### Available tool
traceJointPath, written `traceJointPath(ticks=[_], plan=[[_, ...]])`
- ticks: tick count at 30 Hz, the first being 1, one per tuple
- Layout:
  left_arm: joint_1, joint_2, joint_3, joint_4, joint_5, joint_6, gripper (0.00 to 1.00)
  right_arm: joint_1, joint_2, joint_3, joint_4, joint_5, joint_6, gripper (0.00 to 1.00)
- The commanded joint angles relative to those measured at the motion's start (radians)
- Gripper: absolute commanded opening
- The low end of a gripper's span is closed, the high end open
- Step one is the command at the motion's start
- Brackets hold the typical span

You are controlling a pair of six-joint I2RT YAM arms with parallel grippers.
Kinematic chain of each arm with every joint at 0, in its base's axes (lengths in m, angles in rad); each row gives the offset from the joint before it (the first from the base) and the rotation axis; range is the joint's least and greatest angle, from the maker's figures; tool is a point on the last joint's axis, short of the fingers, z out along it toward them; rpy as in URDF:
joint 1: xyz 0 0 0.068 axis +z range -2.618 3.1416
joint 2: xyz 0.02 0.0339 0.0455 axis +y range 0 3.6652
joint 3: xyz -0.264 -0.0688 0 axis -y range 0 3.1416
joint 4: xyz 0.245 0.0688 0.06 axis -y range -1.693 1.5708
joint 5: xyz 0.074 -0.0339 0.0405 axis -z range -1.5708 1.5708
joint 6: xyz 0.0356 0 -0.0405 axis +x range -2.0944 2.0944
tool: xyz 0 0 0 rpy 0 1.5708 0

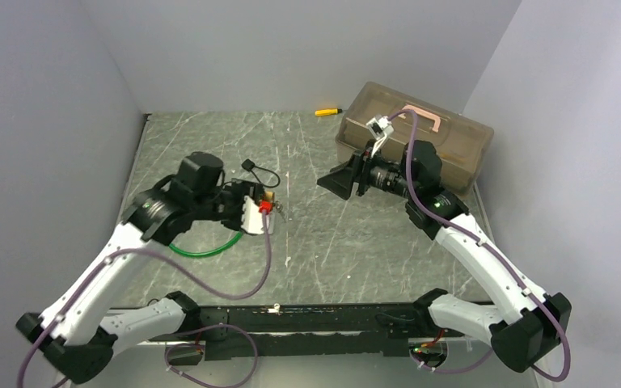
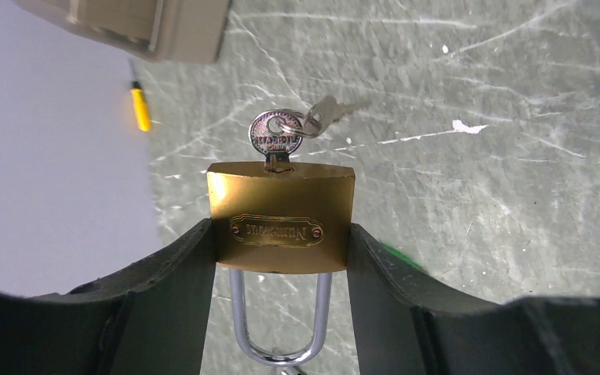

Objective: Unlock with the key
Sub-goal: Pick up the lock from the center of the board, then unlock the lock.

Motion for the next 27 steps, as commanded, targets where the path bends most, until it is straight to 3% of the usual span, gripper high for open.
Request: traceJointPath(ticks=[1,9,14,22,27], plan=[[-0.023,-0.087,0.089,-0.066,-0.011,-0.015,0.0,0.049,0.033,0.132,0.081,-0.161,-0.043,0.67],[-0.096,-0.286,0.08,0.1,-0.173,0.13,0.0,0.281,0.173,0.39,-0.083,-0.108,-0.167,0.58],[-0.1,-0.33,0.112,0.063,-0.225,0.22,0.0,0.356,0.216,0.474,-0.177,-0.037,-0.22,0.59],[-0.103,-0.429,0.032,0.07,-0.281,0.537,0.0,0.467,0.298,0.61,-0.321,0.057,-0.289,0.59],[-0.104,-0.454,0.014,0.07,-0.321,0.599,0.0,0.547,0.357,0.714,-0.418,0.209,-0.356,0.54]])
